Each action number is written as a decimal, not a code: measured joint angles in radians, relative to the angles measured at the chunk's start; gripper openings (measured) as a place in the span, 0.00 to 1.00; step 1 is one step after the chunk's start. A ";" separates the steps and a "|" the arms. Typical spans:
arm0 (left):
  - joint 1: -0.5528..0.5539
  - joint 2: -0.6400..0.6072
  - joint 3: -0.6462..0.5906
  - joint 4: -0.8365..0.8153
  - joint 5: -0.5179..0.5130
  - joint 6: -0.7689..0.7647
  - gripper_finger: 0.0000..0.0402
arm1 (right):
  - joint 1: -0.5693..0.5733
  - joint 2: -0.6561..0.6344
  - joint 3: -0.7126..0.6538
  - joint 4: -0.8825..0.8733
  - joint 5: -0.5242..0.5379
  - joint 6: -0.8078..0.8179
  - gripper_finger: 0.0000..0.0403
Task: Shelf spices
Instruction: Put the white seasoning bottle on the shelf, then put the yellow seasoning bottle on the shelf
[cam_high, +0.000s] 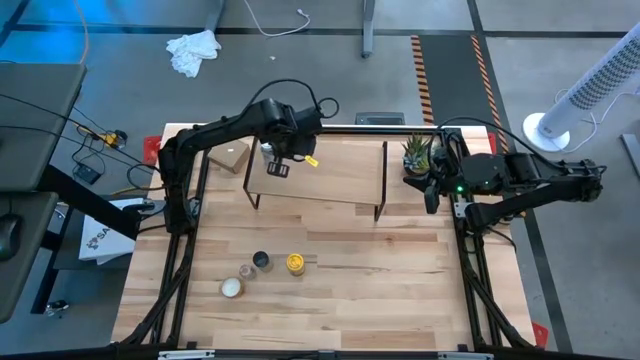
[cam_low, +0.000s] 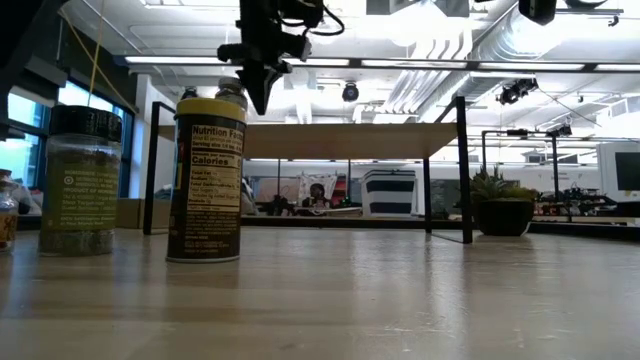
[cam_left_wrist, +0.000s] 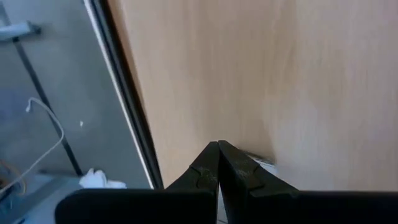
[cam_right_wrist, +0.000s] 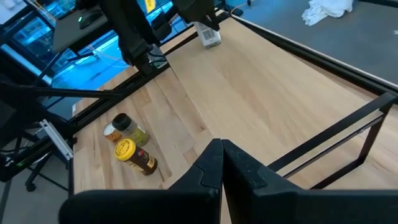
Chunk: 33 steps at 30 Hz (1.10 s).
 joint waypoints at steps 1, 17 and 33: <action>0.001 0.001 0.000 0.001 -0.010 -0.011 0.00 | 0.000 0.000 0.000 0.000 0.004 0.000 0.00; 0.042 0.003 0.000 -0.053 -0.127 -0.081 0.00 | 0.000 0.000 0.000 0.000 0.004 0.000 0.00; 0.014 -0.026 0.000 0.051 0.255 0.044 0.00 | 0.000 0.000 0.000 -0.005 0.000 -0.007 0.00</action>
